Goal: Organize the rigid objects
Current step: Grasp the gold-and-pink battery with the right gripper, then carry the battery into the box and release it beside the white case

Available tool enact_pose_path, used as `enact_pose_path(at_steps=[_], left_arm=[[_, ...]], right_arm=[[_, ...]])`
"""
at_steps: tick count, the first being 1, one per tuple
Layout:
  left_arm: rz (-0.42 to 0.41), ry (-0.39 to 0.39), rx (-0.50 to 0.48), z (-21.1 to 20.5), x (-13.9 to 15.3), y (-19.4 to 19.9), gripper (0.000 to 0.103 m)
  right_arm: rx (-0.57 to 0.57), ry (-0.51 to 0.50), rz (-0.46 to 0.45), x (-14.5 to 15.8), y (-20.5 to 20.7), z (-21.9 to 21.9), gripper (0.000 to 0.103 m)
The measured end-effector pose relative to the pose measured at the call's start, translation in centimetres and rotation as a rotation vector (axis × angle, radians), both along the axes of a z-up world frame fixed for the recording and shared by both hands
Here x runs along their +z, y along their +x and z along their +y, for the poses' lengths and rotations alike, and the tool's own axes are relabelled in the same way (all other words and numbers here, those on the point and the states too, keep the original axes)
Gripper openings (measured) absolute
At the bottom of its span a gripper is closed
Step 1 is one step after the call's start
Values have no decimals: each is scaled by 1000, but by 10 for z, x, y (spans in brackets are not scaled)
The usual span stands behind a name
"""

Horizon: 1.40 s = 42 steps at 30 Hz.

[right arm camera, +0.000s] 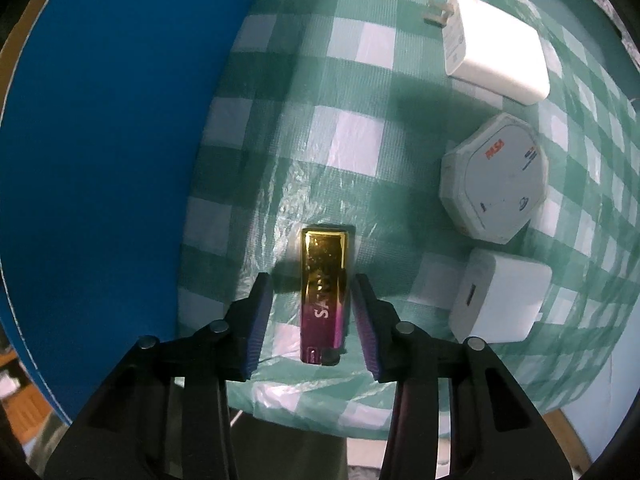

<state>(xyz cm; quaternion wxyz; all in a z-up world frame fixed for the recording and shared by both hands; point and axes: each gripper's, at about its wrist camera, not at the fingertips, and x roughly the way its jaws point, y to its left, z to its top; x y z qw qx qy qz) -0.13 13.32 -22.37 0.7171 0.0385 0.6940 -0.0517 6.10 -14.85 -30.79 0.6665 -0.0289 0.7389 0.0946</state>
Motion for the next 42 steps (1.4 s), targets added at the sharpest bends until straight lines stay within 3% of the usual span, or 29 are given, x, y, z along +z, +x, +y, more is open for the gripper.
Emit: enact_pose_path(at_steps=[3,4,5,14,42], left_arm=[[3,-2,2,0,-1,0,4],[4,-3,3,-1,-2,0,4],[4,-4,4,-1,-2,0,4],[5,-6,4,2,-2,0,4],[1,-4,-3,1,0,2,4]], right_arm=[[4,-11,-8,-2,-5,4,37],[7,-29,-15,-2,-5,4,27],[14,-54,-24,-2,-6,5,23],[4,-32,-24,2,-15,-9,23],[138,37,-130,114,13,13,23]])
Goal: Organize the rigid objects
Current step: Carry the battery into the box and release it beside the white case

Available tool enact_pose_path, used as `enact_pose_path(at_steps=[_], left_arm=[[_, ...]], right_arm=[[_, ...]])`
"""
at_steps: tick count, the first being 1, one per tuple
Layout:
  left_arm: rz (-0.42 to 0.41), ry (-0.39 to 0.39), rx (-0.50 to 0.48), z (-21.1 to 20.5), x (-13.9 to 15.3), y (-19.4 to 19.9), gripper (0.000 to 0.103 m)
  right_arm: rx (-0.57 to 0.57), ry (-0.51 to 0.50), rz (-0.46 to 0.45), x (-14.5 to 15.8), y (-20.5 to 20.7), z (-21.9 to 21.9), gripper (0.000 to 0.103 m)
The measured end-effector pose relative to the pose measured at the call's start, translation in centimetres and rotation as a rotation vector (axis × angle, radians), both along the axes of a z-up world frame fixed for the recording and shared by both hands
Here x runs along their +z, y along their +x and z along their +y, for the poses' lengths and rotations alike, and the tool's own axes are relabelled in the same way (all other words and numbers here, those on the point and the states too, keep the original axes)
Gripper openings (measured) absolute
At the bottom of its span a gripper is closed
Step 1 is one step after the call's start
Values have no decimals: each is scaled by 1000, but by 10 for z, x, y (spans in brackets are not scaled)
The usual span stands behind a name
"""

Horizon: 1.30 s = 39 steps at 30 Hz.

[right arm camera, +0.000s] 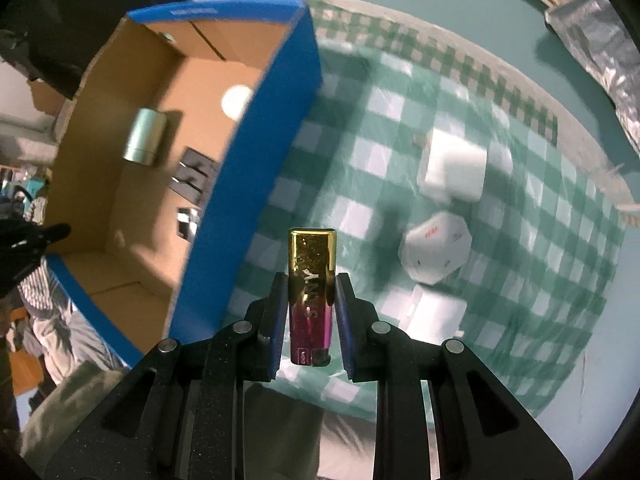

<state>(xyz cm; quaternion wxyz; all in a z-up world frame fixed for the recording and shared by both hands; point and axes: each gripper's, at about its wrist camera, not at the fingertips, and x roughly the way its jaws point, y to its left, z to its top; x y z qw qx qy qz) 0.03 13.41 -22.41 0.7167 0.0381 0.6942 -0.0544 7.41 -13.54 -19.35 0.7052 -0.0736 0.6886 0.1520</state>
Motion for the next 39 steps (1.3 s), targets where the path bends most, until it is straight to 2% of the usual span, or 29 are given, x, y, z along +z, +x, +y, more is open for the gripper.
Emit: enact_pose_path(at_steps=[7,14,27,39], left_arm=[[-1,3,-2,0,0,0,4],[-1,4,-4,-1,0,0,4],[-5,1,0,0,1,-2,4],[-6,3,-1,1,4,-3,4]], right_arm=[[53,32,-54,30,14,25,23],[131,31,-89,41,36,63,23],[284,-36,-81,16,55,108,23],[317,-64,-71,3,59,114,23]])
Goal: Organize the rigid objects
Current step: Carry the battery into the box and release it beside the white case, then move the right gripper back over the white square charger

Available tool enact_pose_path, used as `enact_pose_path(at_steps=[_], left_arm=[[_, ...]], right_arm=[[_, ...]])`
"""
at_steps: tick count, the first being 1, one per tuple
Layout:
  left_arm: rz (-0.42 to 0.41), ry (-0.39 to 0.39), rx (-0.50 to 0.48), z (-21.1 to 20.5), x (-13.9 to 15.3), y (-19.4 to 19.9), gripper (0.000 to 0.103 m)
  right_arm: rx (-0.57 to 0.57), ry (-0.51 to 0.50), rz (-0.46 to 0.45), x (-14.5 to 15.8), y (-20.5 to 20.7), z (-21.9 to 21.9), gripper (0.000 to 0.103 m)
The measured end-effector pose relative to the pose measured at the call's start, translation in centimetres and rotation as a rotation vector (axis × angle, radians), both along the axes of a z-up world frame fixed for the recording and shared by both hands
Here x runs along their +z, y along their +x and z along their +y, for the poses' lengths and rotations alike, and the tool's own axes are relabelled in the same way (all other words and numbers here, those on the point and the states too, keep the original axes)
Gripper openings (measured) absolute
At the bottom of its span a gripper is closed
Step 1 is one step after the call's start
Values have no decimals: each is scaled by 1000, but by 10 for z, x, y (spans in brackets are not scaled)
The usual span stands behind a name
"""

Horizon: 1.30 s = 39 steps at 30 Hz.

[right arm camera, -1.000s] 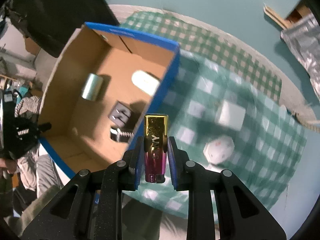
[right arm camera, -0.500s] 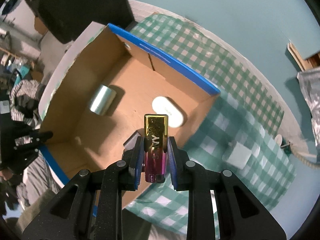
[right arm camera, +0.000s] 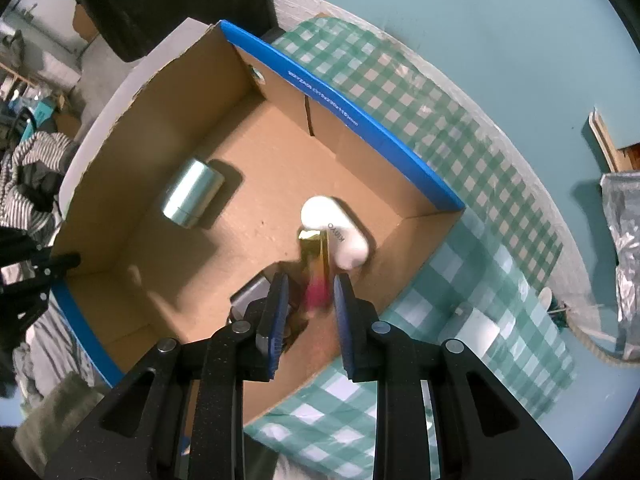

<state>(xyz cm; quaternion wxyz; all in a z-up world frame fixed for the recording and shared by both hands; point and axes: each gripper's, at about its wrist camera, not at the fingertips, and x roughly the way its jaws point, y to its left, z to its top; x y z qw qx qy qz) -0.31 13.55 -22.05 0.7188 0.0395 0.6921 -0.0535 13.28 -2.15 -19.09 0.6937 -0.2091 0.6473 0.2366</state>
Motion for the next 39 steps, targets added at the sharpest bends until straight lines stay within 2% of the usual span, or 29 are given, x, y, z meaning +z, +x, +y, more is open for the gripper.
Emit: enact_pose_path(at_steps=[3,5,12,26,39], left_arm=[[0,2,2,0,0,0,4],[0,2,2,0,0,0,4],[0,2,1,0,0,1,4],[2,5,-1,-1,-1,3,4],[1,10,-8,-3,1,6,4]], right_arm=[[-18,16,-5,3,1,-4,25],[-30,24,-6,6,2,-7,33],[-53,48,-24,18,1,-17,34],[-85,57,-35,34,-8,-47,43],[-192,22,1,21,-18,-112,48]])
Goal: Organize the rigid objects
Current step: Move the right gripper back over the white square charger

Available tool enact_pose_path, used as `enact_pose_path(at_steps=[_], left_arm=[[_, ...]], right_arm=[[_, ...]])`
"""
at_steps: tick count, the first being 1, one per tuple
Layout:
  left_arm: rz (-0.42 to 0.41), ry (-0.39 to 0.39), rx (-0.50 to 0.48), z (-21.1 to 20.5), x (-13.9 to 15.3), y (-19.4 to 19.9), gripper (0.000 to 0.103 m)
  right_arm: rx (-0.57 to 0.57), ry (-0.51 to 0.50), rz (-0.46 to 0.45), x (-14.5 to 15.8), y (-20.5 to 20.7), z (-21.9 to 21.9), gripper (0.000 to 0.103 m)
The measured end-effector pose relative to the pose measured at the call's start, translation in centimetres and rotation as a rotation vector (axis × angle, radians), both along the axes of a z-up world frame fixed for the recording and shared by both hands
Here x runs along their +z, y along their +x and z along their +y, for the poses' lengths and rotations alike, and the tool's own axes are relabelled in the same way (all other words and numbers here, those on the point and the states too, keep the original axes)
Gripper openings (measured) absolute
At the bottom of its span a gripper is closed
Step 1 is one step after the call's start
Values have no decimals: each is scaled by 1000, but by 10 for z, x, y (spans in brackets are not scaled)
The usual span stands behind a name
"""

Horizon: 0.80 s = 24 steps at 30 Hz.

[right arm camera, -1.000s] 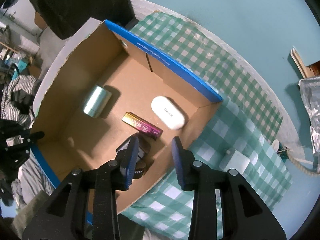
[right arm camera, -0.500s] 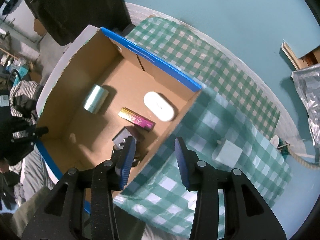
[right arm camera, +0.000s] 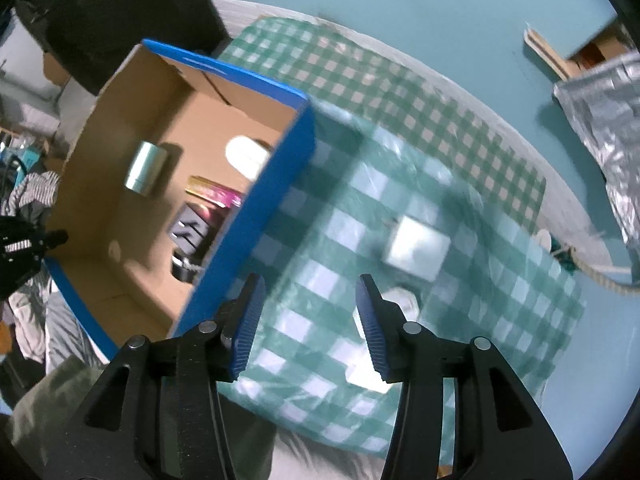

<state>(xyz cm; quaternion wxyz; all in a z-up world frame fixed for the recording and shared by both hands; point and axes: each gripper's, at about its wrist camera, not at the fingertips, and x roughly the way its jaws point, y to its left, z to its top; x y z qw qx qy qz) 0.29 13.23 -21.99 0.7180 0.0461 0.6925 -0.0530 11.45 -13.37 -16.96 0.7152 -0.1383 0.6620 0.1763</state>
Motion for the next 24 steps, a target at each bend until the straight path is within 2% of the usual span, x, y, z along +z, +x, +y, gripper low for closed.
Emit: enact_pose_path(at_steps=[4,7,13,24], left_arm=[[0,1,0,0,0,0,4],[1,0,1,0,0,0,4],[3,1,2,1,0,1,4],[5,4,5,1,-1,1,4]], right_arm=[[-47,-7,20,-9,-4,-25,55],[-92,-22,37,-17,-6,-46,57],[-189,-36,89,-42,-14,-79,58],[-303,-45,161,-93,-31,-103,58]])
